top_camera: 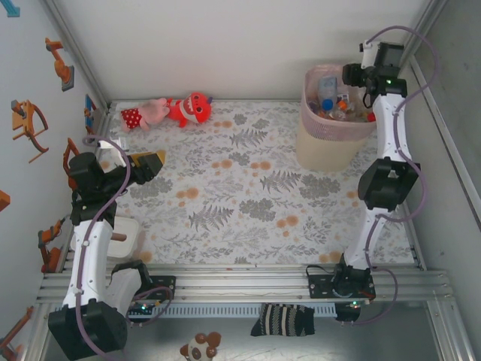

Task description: Put the plastic bottles in the bin

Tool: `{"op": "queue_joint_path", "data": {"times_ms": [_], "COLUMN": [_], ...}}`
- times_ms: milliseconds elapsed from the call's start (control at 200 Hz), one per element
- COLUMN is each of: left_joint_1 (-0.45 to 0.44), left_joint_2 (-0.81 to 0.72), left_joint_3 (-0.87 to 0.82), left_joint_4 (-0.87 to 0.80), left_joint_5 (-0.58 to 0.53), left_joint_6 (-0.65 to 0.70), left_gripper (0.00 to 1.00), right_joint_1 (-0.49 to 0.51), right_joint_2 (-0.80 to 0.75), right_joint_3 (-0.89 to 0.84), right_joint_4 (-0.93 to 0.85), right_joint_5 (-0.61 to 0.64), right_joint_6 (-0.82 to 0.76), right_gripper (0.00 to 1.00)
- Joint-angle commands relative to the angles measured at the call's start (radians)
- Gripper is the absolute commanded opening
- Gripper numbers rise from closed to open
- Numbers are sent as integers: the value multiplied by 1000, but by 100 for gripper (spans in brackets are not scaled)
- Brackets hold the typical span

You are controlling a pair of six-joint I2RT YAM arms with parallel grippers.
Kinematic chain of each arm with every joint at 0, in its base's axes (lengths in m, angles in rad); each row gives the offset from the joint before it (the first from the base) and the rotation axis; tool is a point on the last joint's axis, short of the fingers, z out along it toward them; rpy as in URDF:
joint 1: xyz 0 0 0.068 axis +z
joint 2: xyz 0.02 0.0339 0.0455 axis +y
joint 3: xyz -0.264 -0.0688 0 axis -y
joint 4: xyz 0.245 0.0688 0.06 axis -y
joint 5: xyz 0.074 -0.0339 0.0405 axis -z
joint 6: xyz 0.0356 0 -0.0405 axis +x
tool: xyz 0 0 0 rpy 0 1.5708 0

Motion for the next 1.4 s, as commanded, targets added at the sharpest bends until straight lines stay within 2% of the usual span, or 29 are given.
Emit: {"op": "queue_joint_path", "data": {"times_ms": [0, 165, 356, 441, 761, 946, 1102, 1207, 1392], "left_joint_1": [-1, -2, -4, -4, -4, -4, -4, -4, -4], "left_joint_2": [-7, -15, -8, -6, -5, -5, -9, -8, -2], "left_joint_3": [20, 16, 15, 15, 16, 15, 16, 17, 20], "left_joint_4": [6, 10, 28, 28, 20, 18, 8, 10, 13], "left_joint_5": [9, 9, 13, 14, 11, 12, 7, 7, 10], "left_joint_6": [22, 17, 1, 1, 5, 5, 13, 14, 12], "left_gripper": [73, 73, 73, 73, 73, 73, 73, 73, 73], "right_joint_1": [-6, -4, -5, -5, -2, -3, -1, 4, 17], "right_joint_2": [-46, -202, -320, -347, -319, -252, -171, -187, -267], "right_joint_3": [25, -157, -231, -243, -229, -245, -168, -156, -170], "right_joint_4": [-68, -21, -58, -66, -130, -66, -117, -118, -113], "right_joint_5": [-102, -220, -283, -234, 100, 140, 179, 200, 211], "right_joint_6": [43, 81, 83, 88, 32, -7, 6, 17, 17], "right_gripper": [61, 59, 58, 59, 59, 59, 70, 76, 76]}}
